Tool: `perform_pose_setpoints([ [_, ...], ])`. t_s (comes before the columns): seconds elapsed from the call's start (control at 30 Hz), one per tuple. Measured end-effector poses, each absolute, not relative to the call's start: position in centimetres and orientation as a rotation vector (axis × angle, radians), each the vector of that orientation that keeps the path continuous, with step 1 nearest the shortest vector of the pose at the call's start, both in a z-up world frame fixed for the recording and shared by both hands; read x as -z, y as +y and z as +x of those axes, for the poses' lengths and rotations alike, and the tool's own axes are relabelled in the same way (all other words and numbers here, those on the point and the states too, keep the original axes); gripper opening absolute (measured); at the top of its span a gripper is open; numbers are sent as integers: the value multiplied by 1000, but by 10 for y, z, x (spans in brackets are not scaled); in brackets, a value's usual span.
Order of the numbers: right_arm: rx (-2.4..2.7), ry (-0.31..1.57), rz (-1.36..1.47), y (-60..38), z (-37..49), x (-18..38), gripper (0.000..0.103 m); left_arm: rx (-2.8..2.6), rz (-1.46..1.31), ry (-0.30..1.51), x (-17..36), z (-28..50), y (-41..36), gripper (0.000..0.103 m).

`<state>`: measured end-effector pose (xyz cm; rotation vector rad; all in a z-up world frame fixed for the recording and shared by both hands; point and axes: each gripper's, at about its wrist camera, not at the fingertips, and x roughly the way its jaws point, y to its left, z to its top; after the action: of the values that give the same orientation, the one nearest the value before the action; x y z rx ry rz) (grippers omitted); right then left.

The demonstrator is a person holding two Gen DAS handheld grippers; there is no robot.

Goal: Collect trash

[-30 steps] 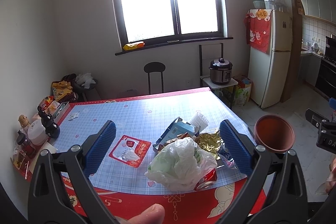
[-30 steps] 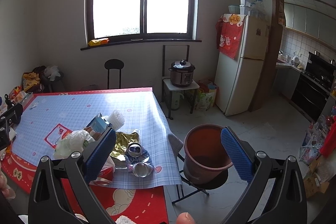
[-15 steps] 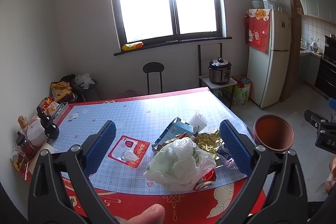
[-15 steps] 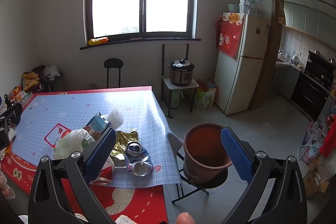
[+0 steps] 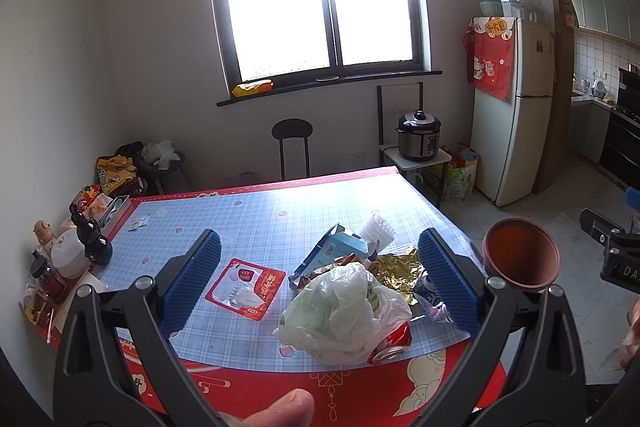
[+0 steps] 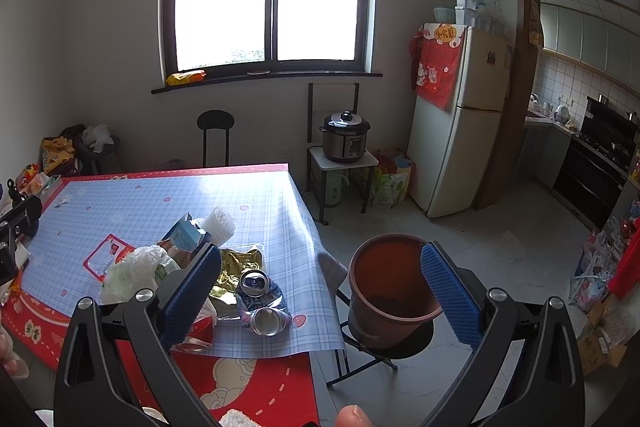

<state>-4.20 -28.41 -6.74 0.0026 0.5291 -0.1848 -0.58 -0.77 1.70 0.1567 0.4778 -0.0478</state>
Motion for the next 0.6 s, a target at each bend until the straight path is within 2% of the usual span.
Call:
perform_pose_setpoints([
  [0.6, 179, 554, 6, -286, -34, 67, 99, 107, 106, 507, -12, 5, -2, 98],
])
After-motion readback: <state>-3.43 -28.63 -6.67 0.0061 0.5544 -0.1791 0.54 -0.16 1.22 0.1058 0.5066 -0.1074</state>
